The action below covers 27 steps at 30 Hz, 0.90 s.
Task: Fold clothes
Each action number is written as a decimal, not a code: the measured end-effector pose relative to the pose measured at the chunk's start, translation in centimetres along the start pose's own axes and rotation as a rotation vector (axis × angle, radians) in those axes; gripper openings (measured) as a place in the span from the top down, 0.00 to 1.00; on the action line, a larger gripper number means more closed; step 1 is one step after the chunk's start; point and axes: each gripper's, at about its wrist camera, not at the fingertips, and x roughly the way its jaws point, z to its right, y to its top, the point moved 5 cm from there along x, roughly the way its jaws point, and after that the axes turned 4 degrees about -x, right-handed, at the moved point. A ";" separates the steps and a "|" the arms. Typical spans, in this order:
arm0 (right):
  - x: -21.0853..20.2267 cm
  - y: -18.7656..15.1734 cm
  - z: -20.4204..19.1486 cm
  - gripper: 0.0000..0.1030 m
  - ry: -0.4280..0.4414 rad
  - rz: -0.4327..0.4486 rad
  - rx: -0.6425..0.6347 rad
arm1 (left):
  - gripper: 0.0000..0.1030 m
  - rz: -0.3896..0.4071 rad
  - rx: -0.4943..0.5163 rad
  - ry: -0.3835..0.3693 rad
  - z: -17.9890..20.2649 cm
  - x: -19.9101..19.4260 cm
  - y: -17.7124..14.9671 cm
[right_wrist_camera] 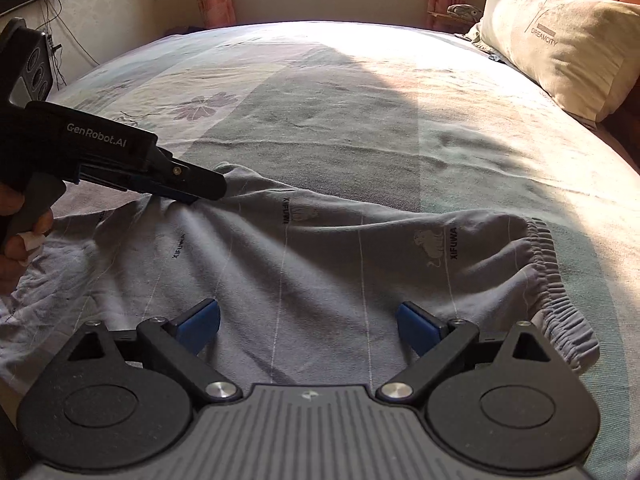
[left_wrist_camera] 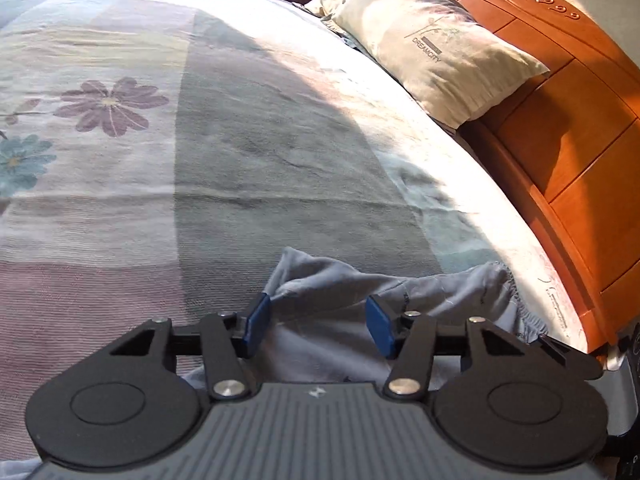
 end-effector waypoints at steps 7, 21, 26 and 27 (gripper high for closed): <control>-0.3 0.5 -1.4 0.05 0.029 0.018 -0.038 | 0.22 -0.003 0.039 -0.126 2.8 0.1 1.2; -0.7 1.2 -0.6 0.05 0.030 0.044 0.015 | 0.21 -0.139 0.137 -0.011 2.5 -3.1 0.3; -0.8 1.7 -1.3 0.04 0.035 0.054 -0.007 | 0.19 -0.202 -0.014 -0.009 -1.2 -4.4 -3.2; -0.8 1.7 -1.4 0.04 0.035 0.054 -0.009 | 0.19 -0.197 -0.045 0.009 -2.2 -4.3 -3.6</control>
